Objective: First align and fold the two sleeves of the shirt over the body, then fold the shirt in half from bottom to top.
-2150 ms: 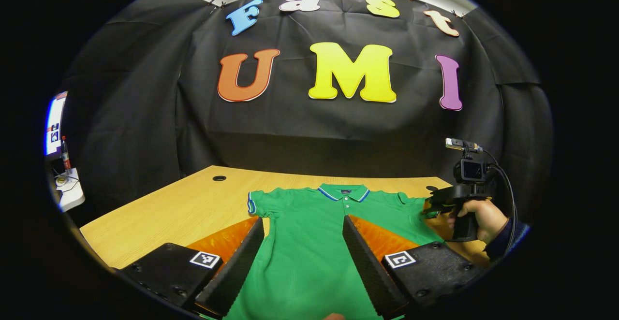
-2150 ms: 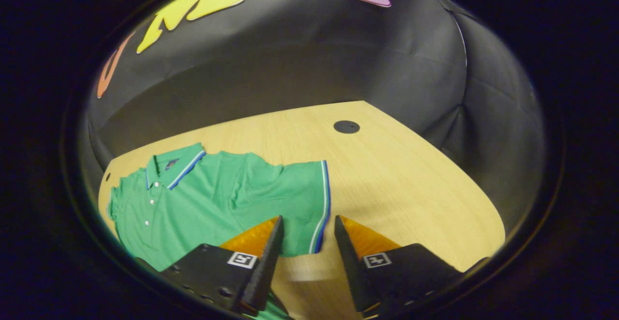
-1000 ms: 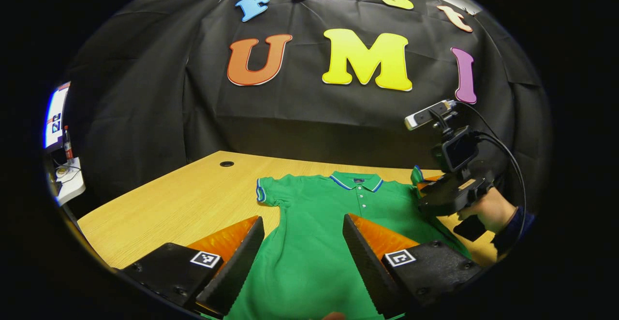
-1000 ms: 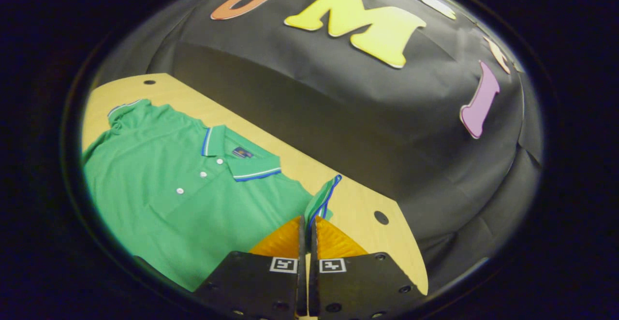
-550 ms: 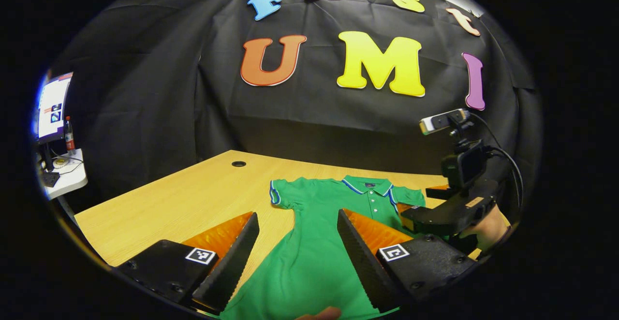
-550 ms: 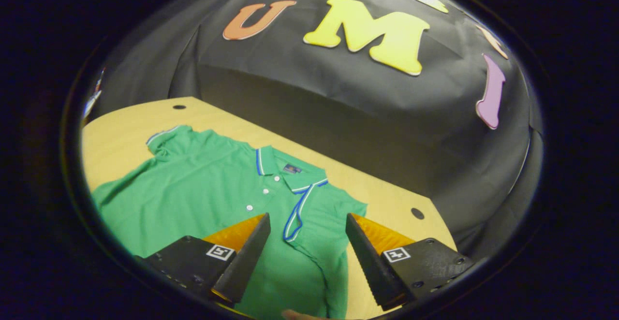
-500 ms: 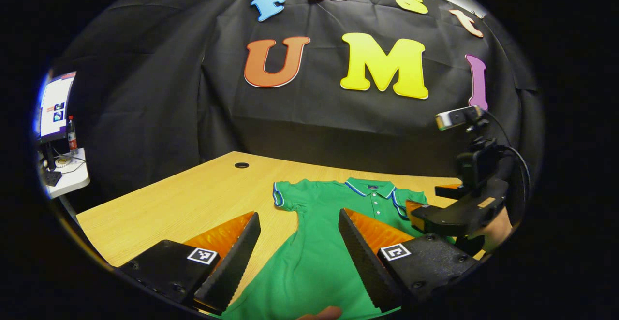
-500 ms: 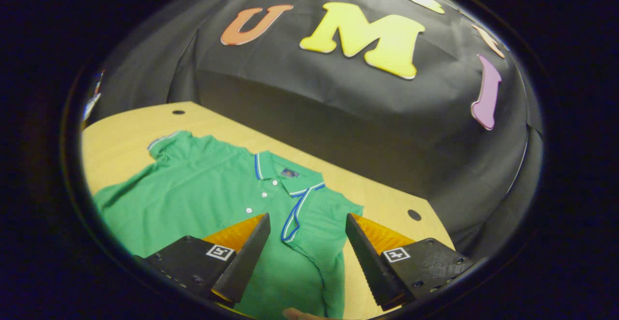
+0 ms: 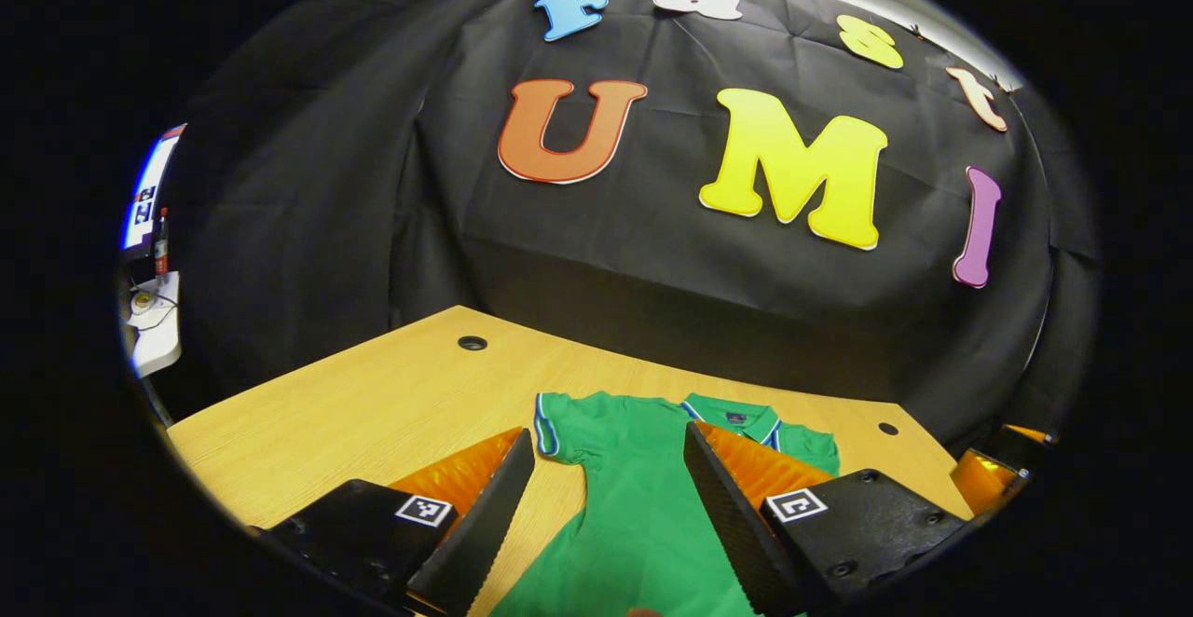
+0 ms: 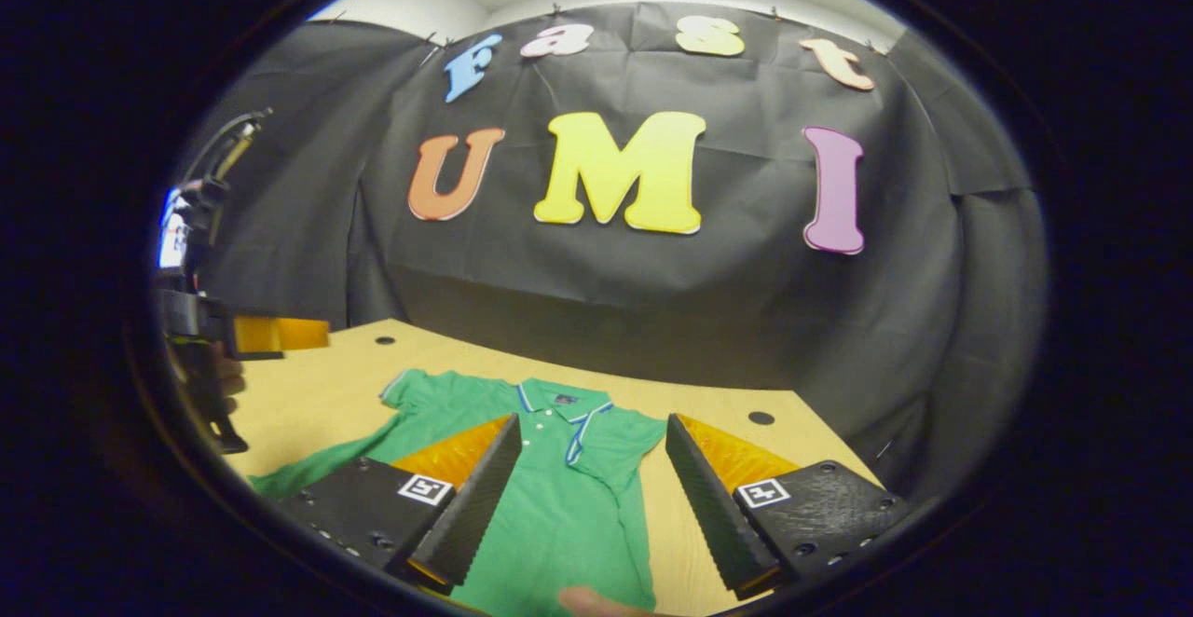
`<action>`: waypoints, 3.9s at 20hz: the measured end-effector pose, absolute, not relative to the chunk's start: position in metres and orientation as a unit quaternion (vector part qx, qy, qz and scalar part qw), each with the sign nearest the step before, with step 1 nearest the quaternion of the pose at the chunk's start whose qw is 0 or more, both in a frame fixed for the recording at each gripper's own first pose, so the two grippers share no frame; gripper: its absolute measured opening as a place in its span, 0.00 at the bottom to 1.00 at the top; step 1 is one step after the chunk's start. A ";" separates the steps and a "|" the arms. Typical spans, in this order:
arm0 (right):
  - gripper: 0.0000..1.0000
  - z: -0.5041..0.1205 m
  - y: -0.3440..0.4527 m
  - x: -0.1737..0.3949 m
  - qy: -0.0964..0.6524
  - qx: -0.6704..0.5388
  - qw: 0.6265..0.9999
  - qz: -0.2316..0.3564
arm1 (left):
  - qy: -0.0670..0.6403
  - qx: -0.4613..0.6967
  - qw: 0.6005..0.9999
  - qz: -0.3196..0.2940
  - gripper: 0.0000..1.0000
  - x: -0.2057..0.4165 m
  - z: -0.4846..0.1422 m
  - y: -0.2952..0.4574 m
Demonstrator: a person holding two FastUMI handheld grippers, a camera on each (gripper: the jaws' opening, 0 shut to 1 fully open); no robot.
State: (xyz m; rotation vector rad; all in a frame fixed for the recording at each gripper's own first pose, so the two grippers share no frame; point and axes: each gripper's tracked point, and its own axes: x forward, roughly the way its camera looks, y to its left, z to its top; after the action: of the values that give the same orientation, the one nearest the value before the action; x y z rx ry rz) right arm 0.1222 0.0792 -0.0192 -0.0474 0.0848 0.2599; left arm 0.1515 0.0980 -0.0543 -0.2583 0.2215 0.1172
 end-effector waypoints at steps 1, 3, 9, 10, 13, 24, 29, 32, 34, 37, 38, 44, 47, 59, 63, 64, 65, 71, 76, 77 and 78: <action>0.95 -0.016 0.072 0.107 0.038 -0.014 0.990 0.133 | 0.124 -0.125 0.983 0.059 1.00 0.161 -0.059 0.101; 0.95 -0.014 0.054 0.081 0.026 -0.008 0.991 0.135 | 0.144 -0.109 0.982 0.061 1.00 0.185 -0.067 0.107; 0.95 -0.006 0.012 0.060 0.004 0.003 0.991 0.133 | 0.231 -0.053 0.968 0.088 1.00 0.255 -0.140 0.142; 0.95 -0.005 0.004 0.059 0.007 0.013 0.992 0.129 | 0.247 -0.062 0.963 0.092 1.00 0.264 -0.150 0.144; 0.95 -0.013 -0.011 0.063 0.007 0.035 0.992 0.123 | 0.283 -0.065 0.952 0.100 1.00 0.285 -0.177 0.157; 0.95 -0.047 -0.033 0.100 0.034 0.035 0.993 0.110 | 0.357 -0.122 0.915 0.142 0.67 0.323 -0.226 0.184; 0.94 -0.049 -0.036 0.102 0.033 0.038 0.992 0.113 | 0.367 -0.097 0.915 0.132 0.14 0.326 -0.228 0.174; 0.95 -0.046 -0.043 0.104 0.029 0.039 0.993 0.105 | 0.368 -0.057 0.918 0.135 0.11 0.329 -0.216 0.165; 0.95 -0.046 -0.047 0.105 0.027 0.045 0.993 0.103 | 0.356 -0.022 0.924 0.137 0.11 0.335 -0.200 0.154; 0.95 -0.049 -0.055 0.107 0.031 0.051 0.994 0.096 | 0.342 0.033 0.931 0.122 0.10 0.342 -0.178 0.126; 0.96 -0.049 -0.058 0.109 0.032 0.053 0.994 0.094 | 0.342 0.034 0.932 0.116 0.11 0.343 -0.175 0.111; 0.95 -0.051 -0.073 0.115 0.034 0.073 0.994 0.079 | 0.352 0.060 0.933 0.050 0.40 0.331 -0.172 0.017; 0.92 -0.055 -0.074 0.116 0.043 0.078 0.993 0.075 | 0.305 0.052 0.951 0.017 0.94 0.320 -0.142 -0.020; 0.95 -0.006 -0.038 0.067 0.012 0.034 0.996 0.085 | 0.162 0.051 0.985 -0.008 1.00 0.168 -0.020 -0.002; 0.95 0.007 -0.016 0.040 0.017 0.049 0.994 0.094 | 0.144 0.030 0.989 -0.019 1.00 0.111 -0.015 0.023; 0.99 0.010 -0.016 0.033 0.019 0.045 0.995 0.092 | 0.140 0.025 0.990 -0.020 1.00 0.100 -0.019 0.029; 0.96 0.010 -0.019 0.027 0.018 0.036 0.996 0.084 | 0.137 0.021 0.990 -0.021 1.00 0.087 -0.026 0.035; 0.95 -0.031 -0.033 -0.014 0.044 0.000 0.999 0.030 | 0.122 0.014 0.992 0.017 1.00 0.016 -0.079 0.074; 0.96 -0.086 -0.010 -0.044 0.057 0.004 0.997 0.047 | 0.157 0.006 0.988 0.013 1.00 -0.021 -0.142 0.083; 0.96 -0.100 -0.006 -0.047 0.065 0.004 0.996 0.053 | 0.162 0.007 0.987 0.011 1.00 -0.025 -0.151 0.086; 0.96 -0.114 -0.006 -0.048 0.077 0.005 0.996 0.053 | 0.169 0.007 0.986 0.007 1.00 -0.030 -0.162 0.089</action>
State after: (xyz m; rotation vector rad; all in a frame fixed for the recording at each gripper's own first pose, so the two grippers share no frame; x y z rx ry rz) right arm -0.0483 -0.0059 -0.1141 0.0093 0.1541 0.1057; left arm -0.0297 0.0889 -0.1616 0.0137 0.3395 0.0144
